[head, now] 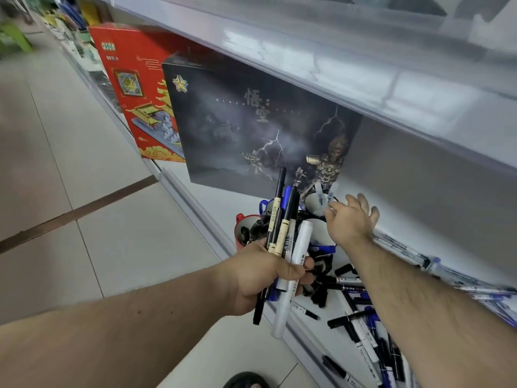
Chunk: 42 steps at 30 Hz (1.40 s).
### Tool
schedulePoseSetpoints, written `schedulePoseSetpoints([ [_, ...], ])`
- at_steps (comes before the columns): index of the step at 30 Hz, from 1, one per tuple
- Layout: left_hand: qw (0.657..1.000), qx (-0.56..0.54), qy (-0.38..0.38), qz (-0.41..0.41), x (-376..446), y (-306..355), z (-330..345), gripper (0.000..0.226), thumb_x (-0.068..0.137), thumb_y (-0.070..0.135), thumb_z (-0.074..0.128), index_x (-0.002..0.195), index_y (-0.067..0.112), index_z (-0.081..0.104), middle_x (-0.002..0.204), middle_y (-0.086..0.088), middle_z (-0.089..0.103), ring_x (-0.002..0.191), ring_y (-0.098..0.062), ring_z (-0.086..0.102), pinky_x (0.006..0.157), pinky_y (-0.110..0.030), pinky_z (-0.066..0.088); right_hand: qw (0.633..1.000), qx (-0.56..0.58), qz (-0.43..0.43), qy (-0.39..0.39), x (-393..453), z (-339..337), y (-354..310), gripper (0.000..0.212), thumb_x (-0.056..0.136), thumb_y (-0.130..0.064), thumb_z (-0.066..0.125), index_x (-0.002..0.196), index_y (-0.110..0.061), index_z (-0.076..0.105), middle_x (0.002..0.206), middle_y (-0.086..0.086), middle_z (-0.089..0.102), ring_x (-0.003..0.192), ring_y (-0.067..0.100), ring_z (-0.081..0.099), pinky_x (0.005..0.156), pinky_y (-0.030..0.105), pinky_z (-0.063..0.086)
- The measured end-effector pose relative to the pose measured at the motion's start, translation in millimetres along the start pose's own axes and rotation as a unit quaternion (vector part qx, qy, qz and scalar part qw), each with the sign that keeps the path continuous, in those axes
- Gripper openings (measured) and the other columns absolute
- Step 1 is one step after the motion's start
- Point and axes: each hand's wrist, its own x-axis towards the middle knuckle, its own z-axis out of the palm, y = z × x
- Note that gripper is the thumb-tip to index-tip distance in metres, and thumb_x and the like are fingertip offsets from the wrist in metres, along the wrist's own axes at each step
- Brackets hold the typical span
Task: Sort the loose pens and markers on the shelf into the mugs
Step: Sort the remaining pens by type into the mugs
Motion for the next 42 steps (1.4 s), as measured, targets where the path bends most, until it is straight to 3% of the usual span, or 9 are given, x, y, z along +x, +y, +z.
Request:
schedulePoseSetpoints([
  [2, 1.000, -0.002, -0.013, 0.000, -1, 1, 5, 0.029, 0.087, -0.016, 0.053, 0.107, 0.003, 0.062, 0.095, -0.010, 0.068, 0.086, -0.026, 0.068, 0.083, -0.040, 0.053, 1.000, -0.005, 0.006, -0.020, -8, -13, 1, 0.036, 0.101, -0.041, 0.037, 0.119, -0.034, 0.067, 0.152, 0.007, 0.037, 0.144, 0.028, 0.016, 0.113, 0.048, 0.012],
  [4, 1.000, 0.001, -0.025, -0.001, -3, 1, 13, 0.029, 0.087, -0.017, 0.053, 0.106, 0.002, 0.064, 0.095, -0.009, 0.069, 0.085, -0.025, 0.068, 0.084, -0.041, 0.054, 0.999, 0.048, 0.012, -0.006, -22, -34, 1, 0.035, 0.100, -0.038, 0.039, 0.124, -0.031, 0.064, 0.146, 0.007, 0.044, 0.136, 0.027, 0.030, 0.108, 0.043, 0.023],
  [7, 0.999, 0.021, -0.036, -0.001, -7, -1, 29, 0.028, 0.087, -0.017, 0.054, 0.103, 0.003, 0.065, 0.094, -0.009, 0.072, 0.085, -0.025, 0.070, 0.084, -0.041, 0.054, 0.954, 0.290, 0.068, -0.026, -49, -77, -1, 0.024, 0.098, -0.031, 0.048, 0.098, -0.021, 0.068, 0.105, 0.007, 0.069, 0.093, 0.026, 0.062, 0.081, 0.035, 0.048],
  [11, 0.998, 0.038, -0.046, -0.013, -13, -10, 53, 0.027, 0.086, -0.015, 0.058, 0.103, 0.005, 0.065, 0.099, -0.012, 0.074, 0.088, -0.028, 0.071, 0.084, -0.044, 0.055, 0.868, 0.473, 0.129, -0.080, -113, -138, 5, 0.030, 0.099, -0.032, 0.051, 0.088, -0.012, 0.070, 0.072, 0.006, 0.063, 0.054, 0.017, 0.050, 0.055, 0.033, 0.039],
  [17, 0.987, 0.114, -0.113, -0.023, -24, -14, 105, 0.024, 0.088, -0.011, 0.059, 0.105, 0.004, 0.067, 0.099, -0.012, 0.075, 0.082, -0.023, 0.073, 0.087, -0.044, 0.055, 0.877, 0.456, 0.112, -0.104, -206, -186, 36, 0.022, 0.084, -0.042, 0.073, 0.099, -0.027, 0.067, 0.093, -0.006, 0.067, 0.079, 0.007, 0.060, 0.070, 0.026, 0.046],
  [23, 0.965, 0.178, -0.194, -0.009, -26, -27, 157, 0.027, 0.086, -0.010, 0.060, 0.107, 0.007, 0.067, 0.101, -0.016, 0.073, 0.095, -0.030, 0.070, 0.076, -0.033, 0.056, 0.886, 0.439, 0.146, -0.023, -258, -219, 77, 0.018, 0.081, -0.014, 0.078, 0.097, -0.016, 0.069, 0.078, 0.000, 0.065, 0.066, 0.010, 0.058, 0.067, 0.030, 0.052],
  [30, 0.941, 0.257, -0.217, -0.022, -18, -46, 203, 0.030, 0.084, -0.015, 0.060, 0.106, 0.003, 0.068, 0.098, -0.014, 0.071, 0.087, -0.024, 0.066, 0.080, -0.038, 0.053, 0.918, 0.385, 0.092, 0.015, -311, -255, 128, 0.036, 0.082, 0.003, 0.072, 0.084, -0.034, 0.067, 0.064, -0.016, 0.062, 0.056, 0.003, 0.053, 0.058, 0.015, 0.046],
  [35, 0.931, 0.289, -0.222, -0.037, -19, -64, 246, 0.029, 0.085, -0.015, 0.061, 0.107, 0.004, 0.062, 0.085, -0.006, 0.076, 0.084, -0.025, 0.069, 0.083, -0.046, 0.056, 0.909, 0.381, 0.158, 0.068, -337, -279, 179, 0.026, 0.084, 0.003, 0.071, 0.092, -0.022, 0.069, 0.086, 0.003, 0.066, 0.071, 0.016, 0.068, 0.071, 0.023, 0.055],
  [42, 0.908, 0.327, -0.255, -0.059, -17, -91, 309, 0.017, 0.091, 0.000, 0.061, 0.102, 0.014, 0.061, 0.075, 0.001, 0.073, 0.069, -0.017, 0.069, 0.067, -0.029, 0.054, 0.881, 0.268, 0.335, 0.199, -379, -305, 285, 0.009, 0.084, -0.013, 0.068, 0.087, -0.020, 0.074, 0.085, 0.010, 0.074, 0.086, 0.031, 0.071, 0.083, 0.043, 0.058],
])
